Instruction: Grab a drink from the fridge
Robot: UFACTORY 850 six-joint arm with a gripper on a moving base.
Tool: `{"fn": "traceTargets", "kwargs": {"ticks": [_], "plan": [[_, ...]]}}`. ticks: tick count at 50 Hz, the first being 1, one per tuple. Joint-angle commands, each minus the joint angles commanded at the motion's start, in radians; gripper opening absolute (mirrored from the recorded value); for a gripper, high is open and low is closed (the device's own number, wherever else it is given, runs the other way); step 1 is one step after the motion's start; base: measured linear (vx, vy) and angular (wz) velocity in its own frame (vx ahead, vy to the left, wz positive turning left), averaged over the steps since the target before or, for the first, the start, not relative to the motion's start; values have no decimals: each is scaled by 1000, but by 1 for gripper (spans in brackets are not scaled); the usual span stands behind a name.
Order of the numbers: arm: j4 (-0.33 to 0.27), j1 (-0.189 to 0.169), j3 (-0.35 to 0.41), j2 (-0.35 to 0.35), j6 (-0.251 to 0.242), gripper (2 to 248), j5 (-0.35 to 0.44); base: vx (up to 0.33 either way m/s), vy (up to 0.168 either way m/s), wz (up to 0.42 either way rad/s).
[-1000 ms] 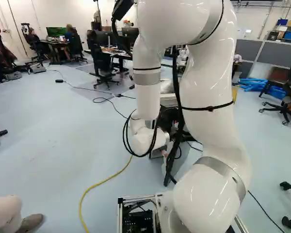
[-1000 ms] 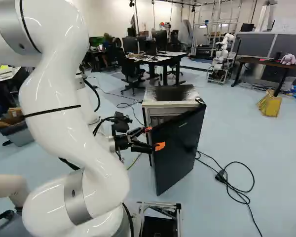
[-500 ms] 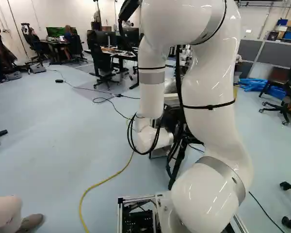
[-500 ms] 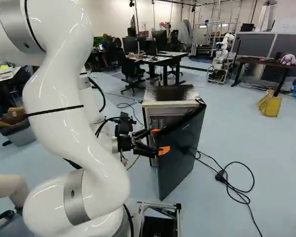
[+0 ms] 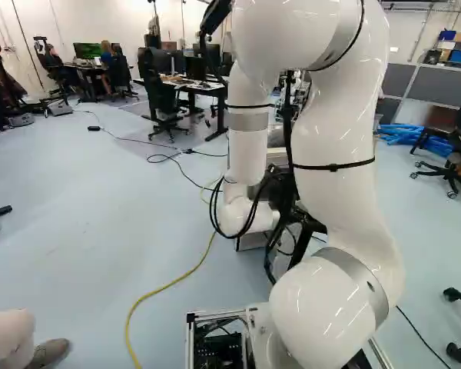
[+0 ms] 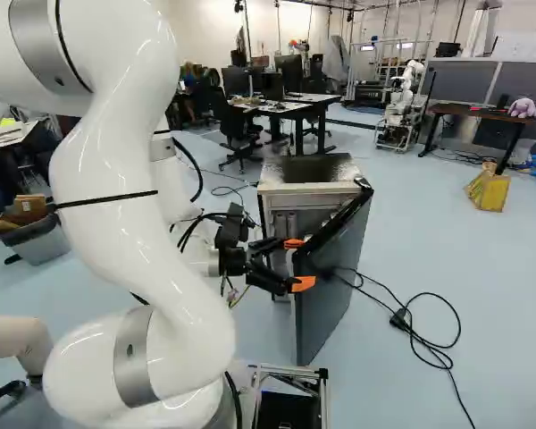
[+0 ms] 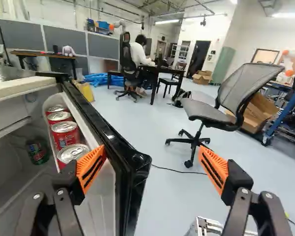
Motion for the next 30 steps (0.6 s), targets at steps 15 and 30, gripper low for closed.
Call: {"fn": "traceTargets", "kwargs": {"ticks": [15, 30], "plan": [[39, -74, -21, -1, 0, 247, 0, 0, 0, 0], [70, -176, -63, -3, 0, 247, 0, 0, 0, 0]]}}
